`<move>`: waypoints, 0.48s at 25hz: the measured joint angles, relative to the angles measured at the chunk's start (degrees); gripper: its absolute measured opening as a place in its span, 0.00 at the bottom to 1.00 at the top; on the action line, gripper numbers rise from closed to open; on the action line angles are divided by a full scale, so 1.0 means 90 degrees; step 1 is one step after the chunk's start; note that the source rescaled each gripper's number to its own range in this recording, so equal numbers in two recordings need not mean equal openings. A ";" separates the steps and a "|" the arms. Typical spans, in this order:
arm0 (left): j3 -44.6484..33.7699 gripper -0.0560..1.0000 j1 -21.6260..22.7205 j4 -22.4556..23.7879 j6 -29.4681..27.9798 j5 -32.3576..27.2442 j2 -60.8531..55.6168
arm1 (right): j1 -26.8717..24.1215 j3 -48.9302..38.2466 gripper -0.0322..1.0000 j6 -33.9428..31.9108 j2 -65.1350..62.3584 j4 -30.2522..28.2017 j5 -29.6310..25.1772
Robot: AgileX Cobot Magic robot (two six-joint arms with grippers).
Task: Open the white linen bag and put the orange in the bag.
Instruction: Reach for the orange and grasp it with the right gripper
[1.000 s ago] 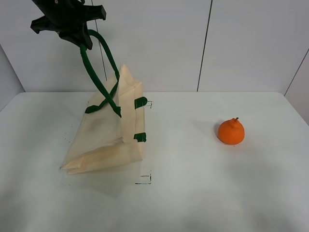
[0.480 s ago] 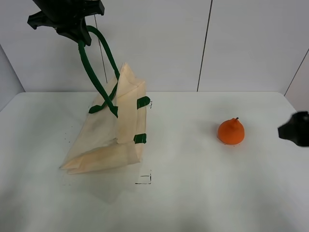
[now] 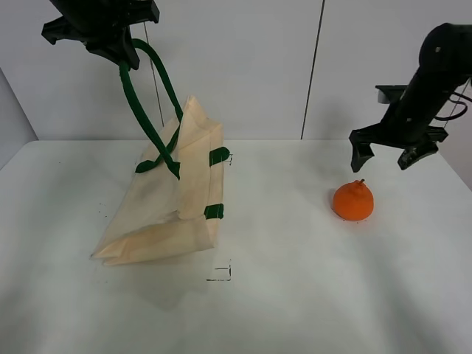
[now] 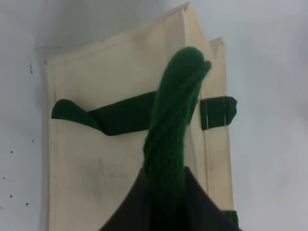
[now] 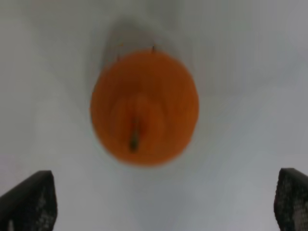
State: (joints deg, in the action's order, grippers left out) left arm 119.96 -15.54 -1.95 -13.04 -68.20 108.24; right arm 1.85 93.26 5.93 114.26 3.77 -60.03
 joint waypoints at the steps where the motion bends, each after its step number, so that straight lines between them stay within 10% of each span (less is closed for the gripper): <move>1: 0.0000 0.05 0.0000 0.0000 0.0000 0.0000 0.0000 | 0.0000 0.0237 1.00 0.0000 0.0226 0.0006 -0.0114; 12: 0.0000 0.05 0.0000 0.0000 0.0070 0.0000 0.0000 | 0.0297 0.0761 1.00 0.0001 0.1267 0.0047 -0.0145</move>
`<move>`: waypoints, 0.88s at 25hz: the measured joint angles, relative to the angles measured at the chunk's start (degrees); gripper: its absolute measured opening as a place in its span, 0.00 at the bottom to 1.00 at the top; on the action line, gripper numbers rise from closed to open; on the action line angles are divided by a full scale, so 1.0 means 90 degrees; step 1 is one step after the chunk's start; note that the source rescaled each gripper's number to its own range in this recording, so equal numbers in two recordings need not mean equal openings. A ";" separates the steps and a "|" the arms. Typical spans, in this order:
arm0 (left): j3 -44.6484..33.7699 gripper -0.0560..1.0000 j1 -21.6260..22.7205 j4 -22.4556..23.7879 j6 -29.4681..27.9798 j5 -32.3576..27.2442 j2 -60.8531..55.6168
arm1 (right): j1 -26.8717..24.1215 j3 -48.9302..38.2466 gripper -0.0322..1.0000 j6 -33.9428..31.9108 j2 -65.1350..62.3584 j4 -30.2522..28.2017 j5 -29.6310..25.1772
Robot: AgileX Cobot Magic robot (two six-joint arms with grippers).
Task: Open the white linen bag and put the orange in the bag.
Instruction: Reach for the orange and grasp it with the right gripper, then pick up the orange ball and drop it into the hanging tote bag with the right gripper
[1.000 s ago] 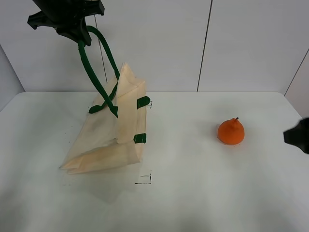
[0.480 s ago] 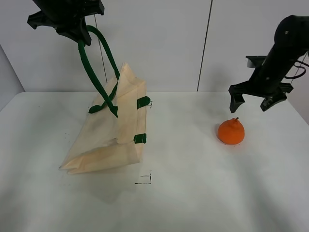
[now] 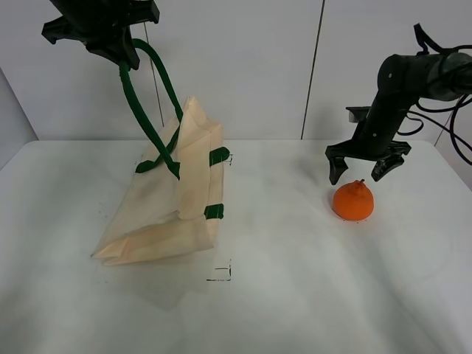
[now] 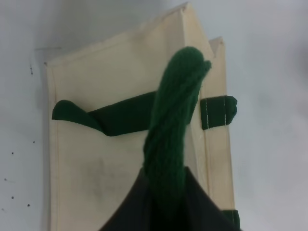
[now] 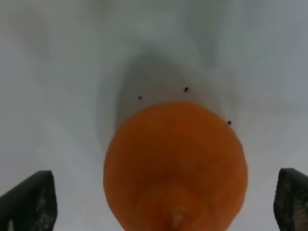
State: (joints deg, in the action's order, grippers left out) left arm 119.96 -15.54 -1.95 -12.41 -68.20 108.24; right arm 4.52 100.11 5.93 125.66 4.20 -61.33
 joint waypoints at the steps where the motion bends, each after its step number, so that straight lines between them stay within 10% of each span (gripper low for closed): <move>1: 0.0000 0.05 0.0000 0.0000 0.0000 0.0000 0.0000 | 0.0000 0.0002 1.00 -0.0007 0.0060 -0.0017 0.0011; 12: 0.0000 0.05 0.0000 0.0000 0.0006 0.0000 0.0000 | 0.0000 0.0007 0.98 -0.0056 0.0786 -0.0059 0.0293; 14: 0.0000 0.05 0.0000 0.0000 0.0013 0.0000 0.0000 | 0.0000 0.0007 0.79 -0.0131 0.0786 -0.0059 0.0298; 18: 0.0000 0.05 0.0000 0.0000 0.0019 0.0000 -0.0006 | 0.0000 0.0236 0.04 -0.0220 0.0779 -0.0054 0.0014; 22: 0.0000 0.05 0.0000 -0.0012 0.0025 0.0000 -0.0020 | 0.0000 0.0887 0.04 -0.0235 0.0790 0.0151 -0.0485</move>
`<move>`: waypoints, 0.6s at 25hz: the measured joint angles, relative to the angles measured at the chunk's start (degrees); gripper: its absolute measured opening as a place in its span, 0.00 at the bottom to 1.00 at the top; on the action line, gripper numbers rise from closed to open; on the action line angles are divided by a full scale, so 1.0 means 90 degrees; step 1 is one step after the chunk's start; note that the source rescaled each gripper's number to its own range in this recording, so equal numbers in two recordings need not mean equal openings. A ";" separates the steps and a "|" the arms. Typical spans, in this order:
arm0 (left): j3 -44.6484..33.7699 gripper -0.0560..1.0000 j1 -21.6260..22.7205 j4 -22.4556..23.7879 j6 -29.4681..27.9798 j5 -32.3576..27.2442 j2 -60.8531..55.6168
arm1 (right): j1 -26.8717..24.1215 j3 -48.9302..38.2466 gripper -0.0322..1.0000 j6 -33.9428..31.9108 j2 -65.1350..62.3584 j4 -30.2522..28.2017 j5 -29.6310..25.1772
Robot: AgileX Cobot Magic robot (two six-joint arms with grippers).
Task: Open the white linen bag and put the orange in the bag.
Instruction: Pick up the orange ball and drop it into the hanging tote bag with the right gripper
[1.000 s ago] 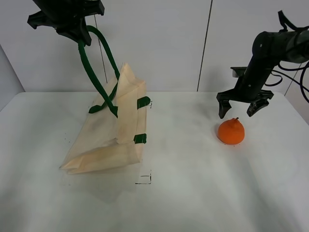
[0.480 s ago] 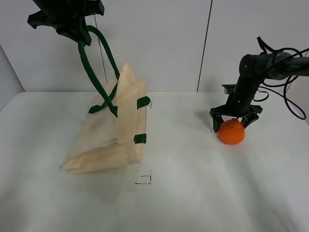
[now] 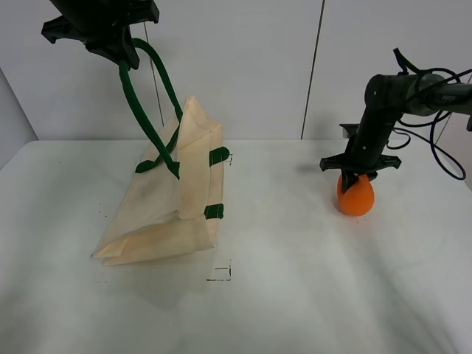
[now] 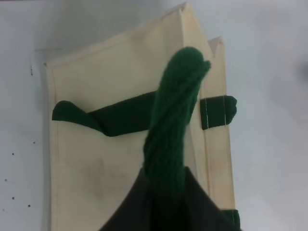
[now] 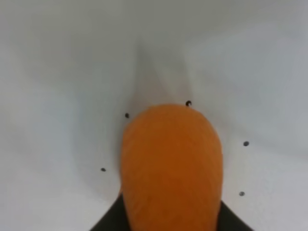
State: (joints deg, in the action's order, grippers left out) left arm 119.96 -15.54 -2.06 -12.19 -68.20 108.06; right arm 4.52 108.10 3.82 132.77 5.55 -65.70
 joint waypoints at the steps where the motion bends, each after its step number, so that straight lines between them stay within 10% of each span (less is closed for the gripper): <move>1: 0.0000 0.05 0.0000 -0.0013 0.0000 0.0000 -0.0013 | 0.0000 0.0270 0.04 0.0000 0.0006 0.0154 -0.0139; 15: 0.0000 0.05 0.0000 -0.0101 0.0011 -0.0001 -0.0192 | 0.1355 0.3011 0.04 -0.0012 -0.0107 0.2613 -0.0354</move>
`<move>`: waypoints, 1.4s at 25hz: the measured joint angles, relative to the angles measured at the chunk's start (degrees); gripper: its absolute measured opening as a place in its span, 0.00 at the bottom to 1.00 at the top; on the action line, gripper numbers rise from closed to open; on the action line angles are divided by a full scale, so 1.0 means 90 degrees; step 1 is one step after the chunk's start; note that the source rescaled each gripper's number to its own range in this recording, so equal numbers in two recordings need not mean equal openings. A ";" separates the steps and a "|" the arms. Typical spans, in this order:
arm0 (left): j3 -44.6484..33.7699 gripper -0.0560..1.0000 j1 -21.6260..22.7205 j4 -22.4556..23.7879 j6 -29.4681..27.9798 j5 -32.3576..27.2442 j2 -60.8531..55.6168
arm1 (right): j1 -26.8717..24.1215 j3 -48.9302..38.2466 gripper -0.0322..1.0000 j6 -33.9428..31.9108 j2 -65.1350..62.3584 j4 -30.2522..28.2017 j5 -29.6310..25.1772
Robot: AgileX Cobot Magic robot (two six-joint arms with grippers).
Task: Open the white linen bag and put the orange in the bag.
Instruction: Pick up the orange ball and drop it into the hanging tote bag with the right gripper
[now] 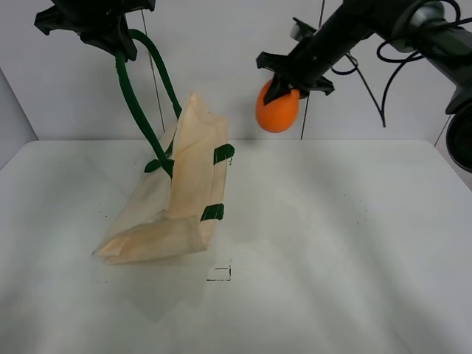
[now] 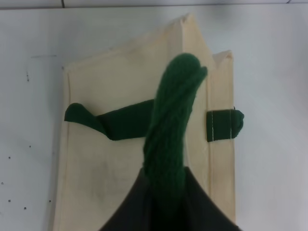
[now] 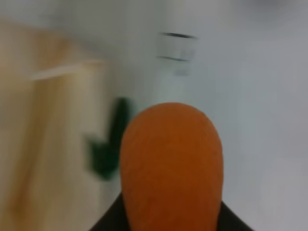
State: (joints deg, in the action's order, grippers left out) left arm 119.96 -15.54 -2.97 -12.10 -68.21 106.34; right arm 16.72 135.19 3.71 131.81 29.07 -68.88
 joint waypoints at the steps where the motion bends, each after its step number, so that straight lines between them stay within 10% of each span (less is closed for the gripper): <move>1: 0.0000 0.05 0.0000 -0.0002 0.0002 0.0000 0.0000 | 0.0187 -0.0001 0.04 0.0000 0.0000 0.0013 0.0068; 11: 0.0000 0.05 0.0000 -0.0014 0.0007 0.0000 0.0000 | 0.1478 -0.0007 0.04 -0.0117 0.0351 -0.0187 0.0465; 26: 0.0000 0.05 0.0000 -0.0032 0.0007 -0.0005 0.0000 | 0.1701 -0.0021 0.05 -0.0109 0.1382 0.0282 0.1115; 28: 0.0000 0.05 0.0000 -0.0032 0.0007 -0.0005 0.0000 | 0.1701 -0.0021 0.23 -0.0064 0.1382 0.0282 0.1115; 31: 0.0000 0.05 0.0000 -0.0032 0.0007 -0.0005 -0.0006 | 0.1701 -0.0021 0.77 0.0103 0.1382 0.0257 0.1115; 35: 0.0000 0.05 0.0000 -0.0032 0.0007 -0.0005 -0.0012 | 0.1701 0.0157 0.97 0.0235 0.1382 -0.0096 0.0877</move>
State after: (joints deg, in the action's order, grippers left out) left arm 119.96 -15.54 -3.27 -12.03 -68.26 106.23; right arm 32.03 136.60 5.83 144.24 28.20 -60.99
